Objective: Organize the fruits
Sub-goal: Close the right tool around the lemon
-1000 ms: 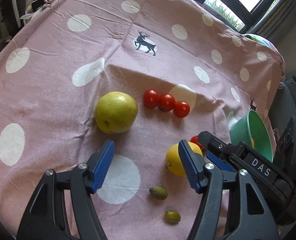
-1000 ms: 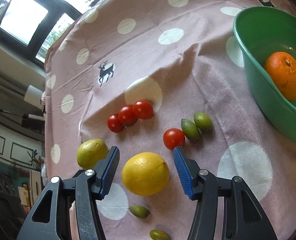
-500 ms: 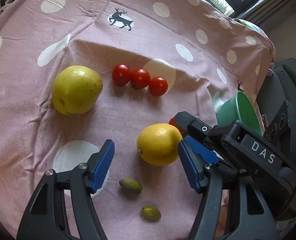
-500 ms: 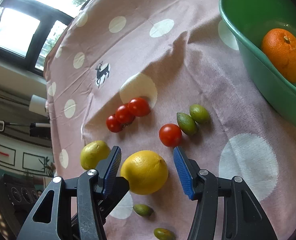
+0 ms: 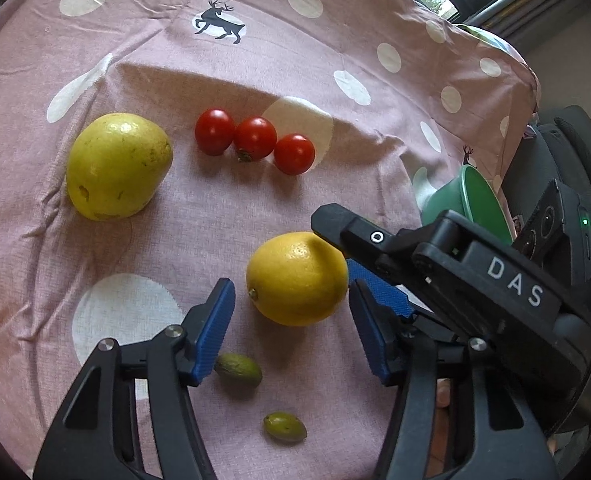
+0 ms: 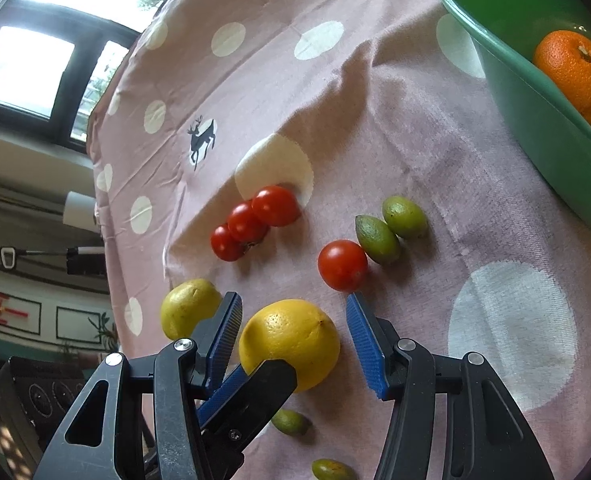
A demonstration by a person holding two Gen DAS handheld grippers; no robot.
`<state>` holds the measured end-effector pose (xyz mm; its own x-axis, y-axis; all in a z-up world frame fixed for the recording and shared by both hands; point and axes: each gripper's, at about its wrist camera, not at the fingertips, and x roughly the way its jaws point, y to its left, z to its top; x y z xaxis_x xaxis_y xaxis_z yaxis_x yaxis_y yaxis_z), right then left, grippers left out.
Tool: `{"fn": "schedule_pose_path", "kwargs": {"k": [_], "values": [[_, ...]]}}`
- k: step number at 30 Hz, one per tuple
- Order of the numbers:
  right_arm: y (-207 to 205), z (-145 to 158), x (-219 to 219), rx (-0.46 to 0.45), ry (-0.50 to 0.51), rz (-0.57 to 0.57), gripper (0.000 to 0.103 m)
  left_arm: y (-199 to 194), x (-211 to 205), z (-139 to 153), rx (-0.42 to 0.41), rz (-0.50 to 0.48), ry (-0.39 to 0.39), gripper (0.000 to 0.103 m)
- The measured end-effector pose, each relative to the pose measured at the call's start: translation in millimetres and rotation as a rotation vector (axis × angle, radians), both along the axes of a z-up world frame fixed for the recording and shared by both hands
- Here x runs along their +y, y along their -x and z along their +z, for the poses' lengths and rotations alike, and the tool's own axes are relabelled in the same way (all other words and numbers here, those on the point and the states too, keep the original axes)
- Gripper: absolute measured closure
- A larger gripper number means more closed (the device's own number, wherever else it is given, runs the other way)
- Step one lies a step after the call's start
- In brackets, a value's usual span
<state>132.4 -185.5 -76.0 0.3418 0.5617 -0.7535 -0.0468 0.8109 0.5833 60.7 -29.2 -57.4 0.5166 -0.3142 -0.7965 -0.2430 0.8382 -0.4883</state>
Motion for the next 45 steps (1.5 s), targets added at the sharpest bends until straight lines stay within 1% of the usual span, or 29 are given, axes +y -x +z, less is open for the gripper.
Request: {"fn": "schedule_pose_path", "kwargs": {"k": [7, 11, 15, 19, 24, 29, 39, 45], "values": [[-1.2, -2.6, -0.5, 0.011, 0.001, -0.011, 0.046, -0.9, -2.7, -1.7, -0.003, -0.012, -0.003, 0.046], [-0.7, -3.3, -5.8, 0.016, -0.047, -0.029, 0.046, -1.5, -3.9, -2.4, 0.0, -0.014, -0.015, 0.046], [-0.8, -4.0, -3.5, 0.02, -0.036, -0.021, 0.046, -1.8, -4.5, -2.1, -0.006, -0.016, -0.022, 0.047], [-2.1, -5.5, -0.8, 0.028, -0.041, -0.009, 0.046, -2.0, -3.7, -2.8, -0.01, -0.02, -0.02, 0.047], [-3.3, -6.9, -0.3, 0.037, -0.06, -0.002, 0.046, -1.7, -5.9, -1.7, -0.021, -0.025, -0.038, 0.047], [-3.0, -8.0, 0.3, 0.04, -0.068, 0.007, 0.046, -2.8, -8.0, -2.7, -0.018, -0.038, -0.033, 0.048], [-4.5, -9.8, 1.7, 0.058, -0.06, 0.01, 0.046, -4.0, -7.9, -4.3, -0.013, -0.055, -0.014, 0.049], [-3.5, -11.0, 0.7, 0.066, -0.05, 0.008, 0.046, -4.6, -10.4, -4.5, -0.013, -0.066, -0.029, 0.049]]}}
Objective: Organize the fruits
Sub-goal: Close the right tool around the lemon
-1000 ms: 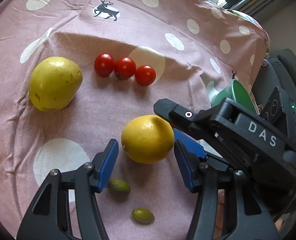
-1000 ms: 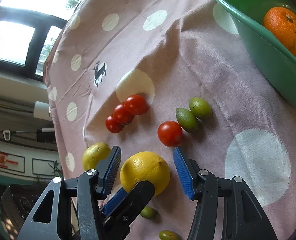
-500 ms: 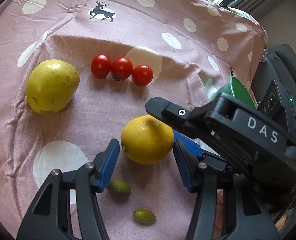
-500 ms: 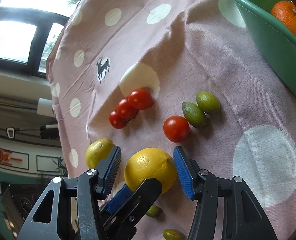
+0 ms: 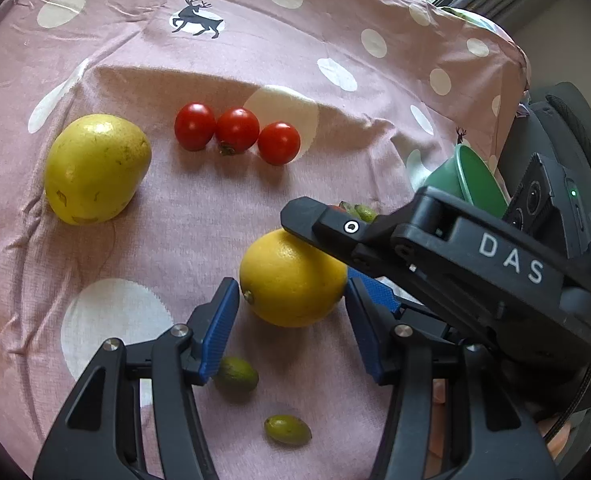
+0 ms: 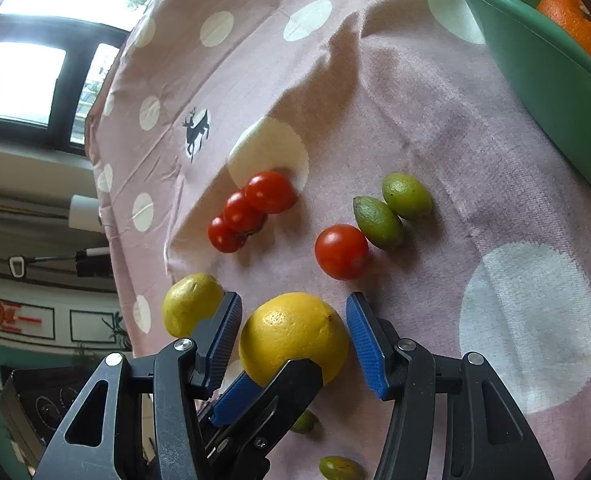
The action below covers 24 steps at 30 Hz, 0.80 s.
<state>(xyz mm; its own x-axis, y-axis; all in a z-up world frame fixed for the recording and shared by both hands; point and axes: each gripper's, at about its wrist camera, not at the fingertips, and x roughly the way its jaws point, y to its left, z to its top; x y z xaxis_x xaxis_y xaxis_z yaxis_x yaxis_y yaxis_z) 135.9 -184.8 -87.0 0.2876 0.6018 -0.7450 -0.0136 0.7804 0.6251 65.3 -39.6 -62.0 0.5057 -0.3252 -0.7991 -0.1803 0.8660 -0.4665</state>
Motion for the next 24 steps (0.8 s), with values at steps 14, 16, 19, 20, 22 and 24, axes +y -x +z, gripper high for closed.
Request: {"fn": "schedule_pose_path", "kwargs": {"k": [14, 16, 19, 20, 22, 24], "values": [[2.5, -2.9, -2.9, -0.001, -0.014, 0.026, 0.048, 0.2, -4.7, 1.4, -0.01, -0.021, -0.013, 0.05], [3.8, 0.9, -3.6, -0.016, -0.024, 0.027, 0.048, 2.8, -6.0, 5.8, -0.034, -0.023, -0.019, 0.05], [7.7, 10.2, -5.5, -0.054, -0.028, 0.022, 0.048, 5.7, -8.3, 13.1, -0.075, -0.029, -0.022, 0.05], [9.0, 14.2, -6.2, -0.069, -0.029, 0.021, 0.048, 6.5, -9.3, 15.5, -0.087, -0.029, -0.026, 0.05], [11.3, 20.4, -7.9, -0.094, -0.036, 0.02, 0.048, 8.1, -11.6, 20.2, -0.111, -0.031, -0.034, 0.05], [13.4, 25.7, -9.3, -0.114, -0.043, 0.02, 0.048, 9.3, -14.1, 24.5, -0.134, -0.033, -0.04, 0.05]]}}
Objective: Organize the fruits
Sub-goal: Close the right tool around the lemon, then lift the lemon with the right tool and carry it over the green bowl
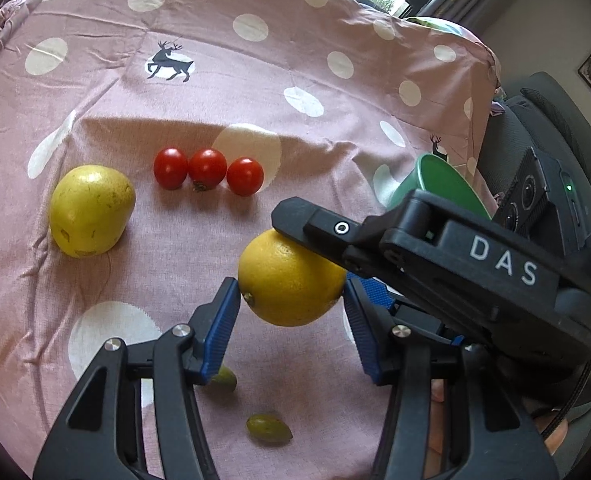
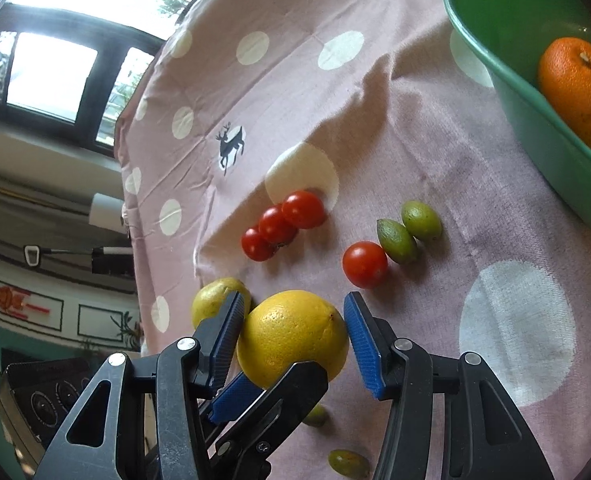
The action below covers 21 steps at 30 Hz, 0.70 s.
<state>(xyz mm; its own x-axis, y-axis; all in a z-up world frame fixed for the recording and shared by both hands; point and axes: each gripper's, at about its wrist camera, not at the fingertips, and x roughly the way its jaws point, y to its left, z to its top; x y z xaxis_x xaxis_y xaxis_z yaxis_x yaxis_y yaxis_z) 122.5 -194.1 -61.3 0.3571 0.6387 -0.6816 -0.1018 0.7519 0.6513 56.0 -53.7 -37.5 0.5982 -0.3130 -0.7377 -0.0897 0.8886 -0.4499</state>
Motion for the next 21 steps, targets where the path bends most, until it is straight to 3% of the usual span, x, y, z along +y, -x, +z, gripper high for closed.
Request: {"fn": "schedule_pose_path", "kwargs": {"k": [21], "values": [[17.6, 46.0, -29.3, -0.168, -0.043, -0.05, 0.048, 5.2, -31.9, 37.2, -0.17, -0.053, -0.036, 0.05]]}}
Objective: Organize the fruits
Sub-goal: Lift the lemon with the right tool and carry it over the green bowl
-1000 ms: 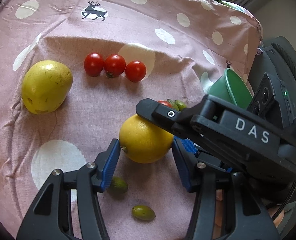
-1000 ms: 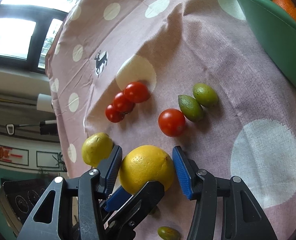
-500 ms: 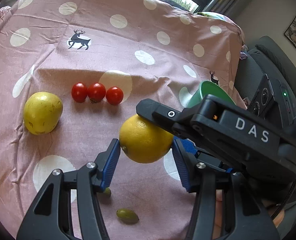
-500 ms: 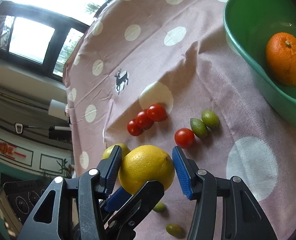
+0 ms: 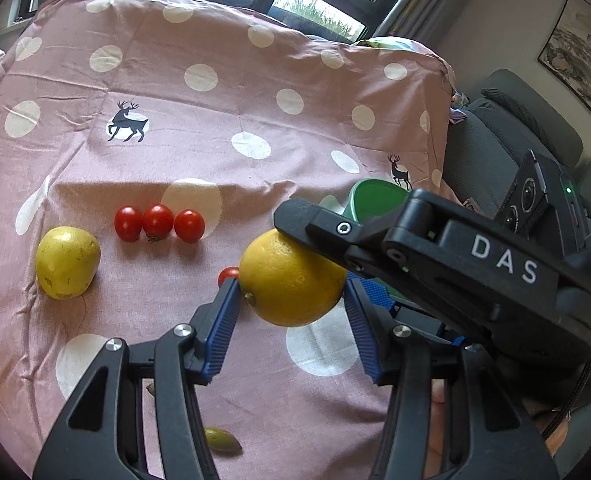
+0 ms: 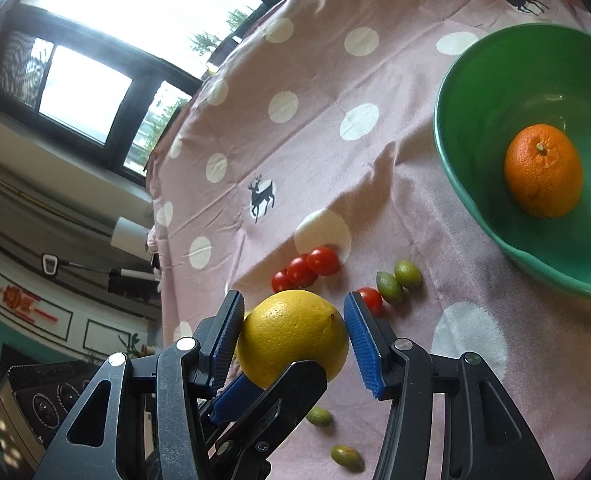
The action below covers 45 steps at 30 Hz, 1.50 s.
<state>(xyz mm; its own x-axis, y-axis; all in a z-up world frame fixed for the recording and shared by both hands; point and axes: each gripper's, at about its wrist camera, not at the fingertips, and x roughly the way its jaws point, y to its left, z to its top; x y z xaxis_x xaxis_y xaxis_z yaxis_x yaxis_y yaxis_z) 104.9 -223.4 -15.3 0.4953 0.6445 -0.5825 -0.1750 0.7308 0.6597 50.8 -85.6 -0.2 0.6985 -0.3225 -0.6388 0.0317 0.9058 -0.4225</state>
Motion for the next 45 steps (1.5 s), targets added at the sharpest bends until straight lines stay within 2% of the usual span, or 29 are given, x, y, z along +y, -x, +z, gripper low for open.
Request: {"fn": "schedule_pose_path", "kwargs": {"k": [16, 29, 45], "values": [[12.3, 21.3, -34.1, -0.085, -0.025, -0.07, 0.048, -1.1, -32.8, 17.9, -0.079, -0.081, -0.014, 0.05], [20.1, 32.7, -67.3, -0.126, -0.029, -0.179, 0.048, -13.0, -61.8, 22.6, -0.111, -0.198, -0.006, 0.05], [22.0, 35.7, -115.5, -0.138, -0.019, -0.33, 0.048, -41.0, -104.9, 19.4, -0.089, -0.368, 0.004, 0.05]]}}
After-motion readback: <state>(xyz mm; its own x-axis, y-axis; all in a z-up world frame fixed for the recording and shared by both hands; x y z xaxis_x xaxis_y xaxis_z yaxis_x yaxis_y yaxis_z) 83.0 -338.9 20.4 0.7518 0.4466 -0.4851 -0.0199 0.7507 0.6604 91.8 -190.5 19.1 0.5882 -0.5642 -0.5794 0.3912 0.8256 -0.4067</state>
